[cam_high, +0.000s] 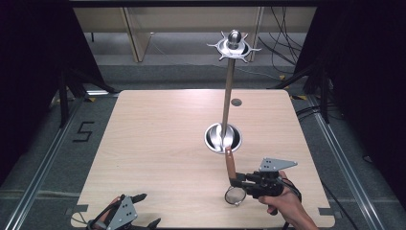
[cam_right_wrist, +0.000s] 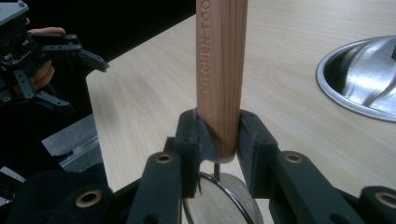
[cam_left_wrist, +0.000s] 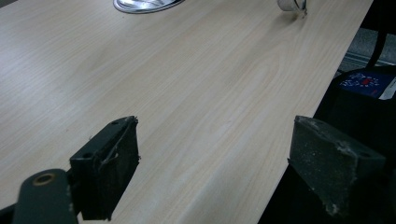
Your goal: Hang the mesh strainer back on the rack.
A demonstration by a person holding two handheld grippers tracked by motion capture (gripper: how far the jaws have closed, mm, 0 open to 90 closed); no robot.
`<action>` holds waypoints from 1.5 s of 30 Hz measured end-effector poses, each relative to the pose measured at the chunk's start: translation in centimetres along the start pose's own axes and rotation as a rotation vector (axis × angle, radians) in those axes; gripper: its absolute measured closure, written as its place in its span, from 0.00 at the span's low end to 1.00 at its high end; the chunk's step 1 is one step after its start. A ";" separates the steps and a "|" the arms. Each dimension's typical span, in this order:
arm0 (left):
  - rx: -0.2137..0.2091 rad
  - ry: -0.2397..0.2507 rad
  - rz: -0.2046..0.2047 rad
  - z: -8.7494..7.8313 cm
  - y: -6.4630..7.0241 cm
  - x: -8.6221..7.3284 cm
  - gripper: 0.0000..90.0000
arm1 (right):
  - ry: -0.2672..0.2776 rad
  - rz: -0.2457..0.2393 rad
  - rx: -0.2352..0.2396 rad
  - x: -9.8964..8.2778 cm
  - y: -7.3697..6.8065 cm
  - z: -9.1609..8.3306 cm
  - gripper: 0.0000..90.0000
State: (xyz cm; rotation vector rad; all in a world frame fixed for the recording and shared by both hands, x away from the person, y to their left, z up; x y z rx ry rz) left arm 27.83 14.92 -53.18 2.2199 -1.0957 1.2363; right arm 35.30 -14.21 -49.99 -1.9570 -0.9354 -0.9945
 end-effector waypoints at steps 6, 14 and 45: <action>-0.006 -0.002 -0.017 0.1 0.1 -0.1 0.17 | 0.032 0.002 -0.011 1.1 0.5 -0.4 0.80; 0.002 0.007 -0.013 0.2 0.0 0.0 0.17 | 0.086 -0.036 -0.060 5.5 2.2 -0.6 0.80; -0.008 -0.011 -0.013 0.3 0.1 -0.1 0.17 | 0.310 -0.122 -0.163 19.1 4.3 -4.4 0.80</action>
Point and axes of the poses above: each handheld gripper's, and its own axes: z roughly forward along the jaws, x roughly out of its top, y roughly to its right, the point moved 9 cm from there along z, roughly forward along the jaws, and after that the axes turned 4 degrees about -z, right-handed, at the moved point
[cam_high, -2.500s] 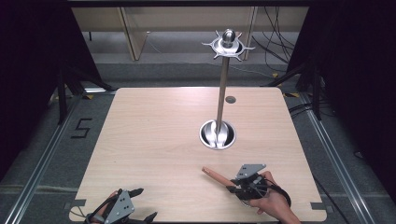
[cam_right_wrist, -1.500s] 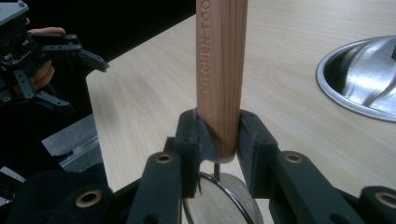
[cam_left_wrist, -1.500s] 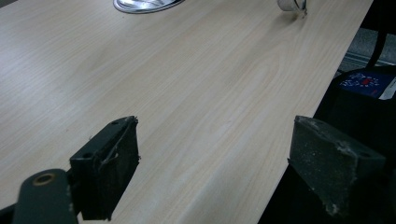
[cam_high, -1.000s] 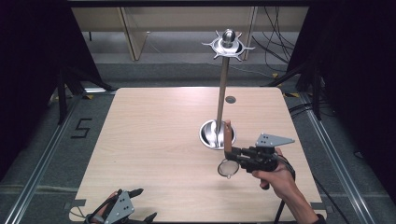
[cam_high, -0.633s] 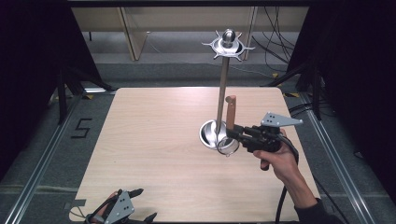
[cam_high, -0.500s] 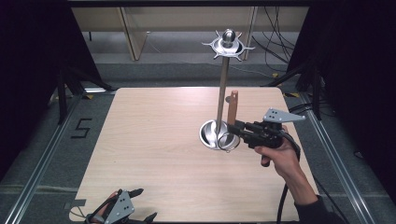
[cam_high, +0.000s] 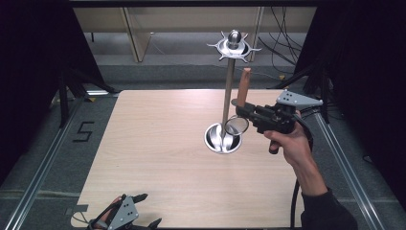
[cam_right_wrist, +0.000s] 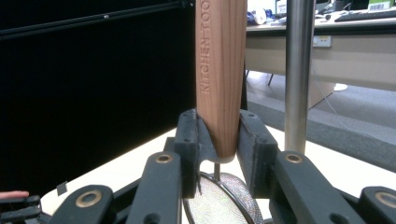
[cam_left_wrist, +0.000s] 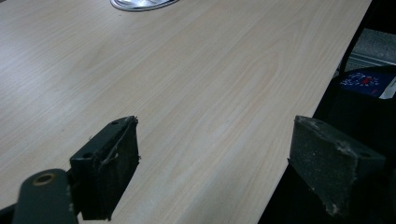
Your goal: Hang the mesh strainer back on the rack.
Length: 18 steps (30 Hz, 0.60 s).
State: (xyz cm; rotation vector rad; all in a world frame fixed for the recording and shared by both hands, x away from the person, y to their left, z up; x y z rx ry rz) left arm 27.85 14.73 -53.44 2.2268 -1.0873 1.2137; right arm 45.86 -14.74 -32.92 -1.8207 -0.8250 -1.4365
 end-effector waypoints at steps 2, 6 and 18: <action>-0.005 -0.005 -0.002 0.0 0.0 0.0 0.17 | 0.000 0.006 -0.002 0.6 0.1 0.2 0.80; -0.003 -0.001 -0.001 0.0 0.0 0.0 0.17 | 0.013 0.011 -0.008 1.4 0.6 0.4 0.80; -0.005 0.003 -0.005 0.0 0.1 0.0 0.17 | 0.001 0.041 -0.012 1.6 1.6 0.8 0.80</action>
Point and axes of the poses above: each handheld gripper's, and its own axes: z roughly forward along the jaws, x roughly out of its top, y roughly to its right, the point moved 9 cm from there along z, roughly forward along the jaws, and after that the axes turned 4 degrees about -z, right-handed, at the moved point
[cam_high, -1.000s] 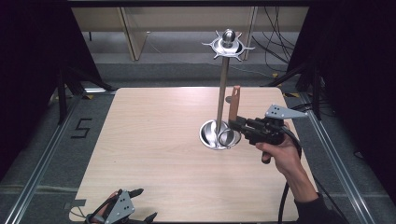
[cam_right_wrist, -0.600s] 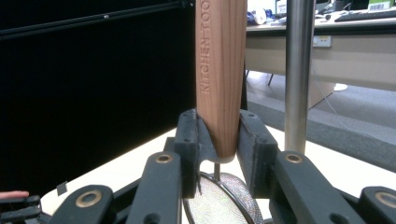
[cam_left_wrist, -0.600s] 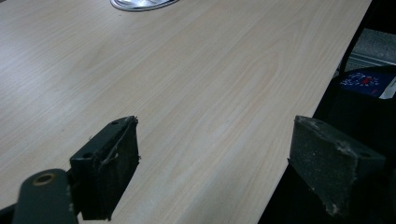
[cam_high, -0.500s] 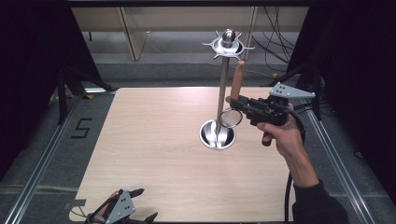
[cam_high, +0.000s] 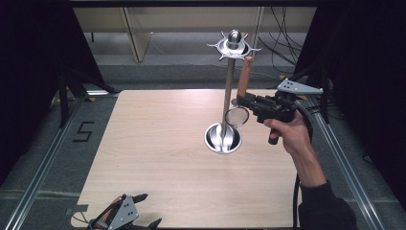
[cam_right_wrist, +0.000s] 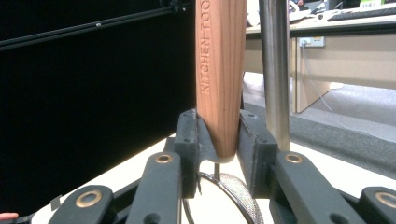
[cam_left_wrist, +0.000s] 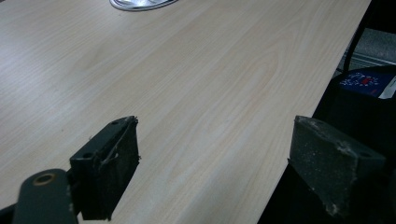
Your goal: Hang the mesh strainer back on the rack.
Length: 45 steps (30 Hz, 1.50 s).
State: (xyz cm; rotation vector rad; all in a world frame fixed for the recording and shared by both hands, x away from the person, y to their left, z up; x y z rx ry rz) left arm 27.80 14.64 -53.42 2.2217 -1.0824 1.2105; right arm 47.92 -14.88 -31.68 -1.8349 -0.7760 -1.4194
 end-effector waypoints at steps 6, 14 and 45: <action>0.003 -0.007 0.003 0.0 -0.1 -0.1 0.17 | -0.006 0.008 0.008 -0.1 0.4 0.4 0.80; 0.000 0.001 -0.001 0.0 0.0 0.0 0.17 | -0.024 0.038 0.014 -0.4 0.8 0.6 0.77; -0.001 0.019 -0.014 -0.1 0.2 0.2 0.17 | -0.070 -0.041 -0.171 -3.9 -1.0 -2.0 0.45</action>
Point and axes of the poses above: each handheld gripper's, and its own axes: z roughly forward along the jaws, x roughly out of its top, y roughly to its right, the point moved 9 cm from there along z, roughly forward along the jaws, and after that the axes turned 4 degrees about -z, right-handed, at the moved point
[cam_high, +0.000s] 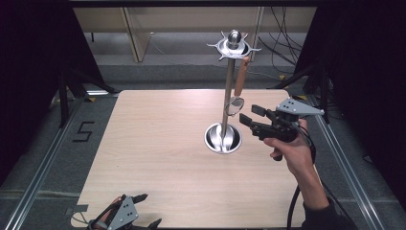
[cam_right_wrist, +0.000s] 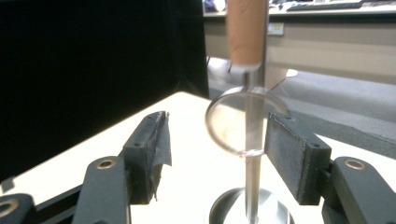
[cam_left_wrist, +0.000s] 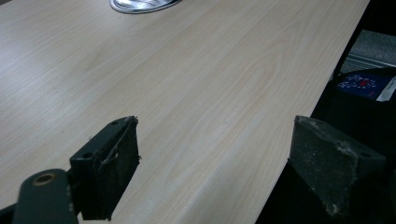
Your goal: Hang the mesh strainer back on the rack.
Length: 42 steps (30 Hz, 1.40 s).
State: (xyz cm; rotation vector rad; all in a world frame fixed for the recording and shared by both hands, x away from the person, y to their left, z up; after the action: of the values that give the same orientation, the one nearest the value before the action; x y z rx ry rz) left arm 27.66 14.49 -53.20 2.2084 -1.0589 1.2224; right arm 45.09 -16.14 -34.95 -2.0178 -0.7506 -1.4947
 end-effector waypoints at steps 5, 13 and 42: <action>0.004 0.002 0.003 0.0 -0.1 0.0 0.17 | -0.028 -0.008 0.006 -1.2 -0.1 0.2 0.44; 0.011 -0.019 0.031 -0.2 -0.4 -0.1 0.17 | -0.054 -0.025 0.007 -2.5 -0.4 0.5 0.44; -0.005 -0.009 0.010 0.1 -0.3 0.2 0.17 | -0.229 -0.023 0.037 -10.3 -0.8 1.6 0.43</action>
State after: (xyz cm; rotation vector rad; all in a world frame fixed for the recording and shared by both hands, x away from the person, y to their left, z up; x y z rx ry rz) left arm 28.02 14.49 -53.06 2.2095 -1.0757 1.2145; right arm 43.11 -15.79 -45.21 -2.1828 -0.8882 -1.2649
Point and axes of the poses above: each handheld gripper's, and its own axes: z roughly forward along the jaws, x roughly out of its top, y roughly to its right, the point moved 9 cm from there along z, roughly forward along the jaws, and after that the axes turned 4 degrees about -z, right-handed, at the moved point
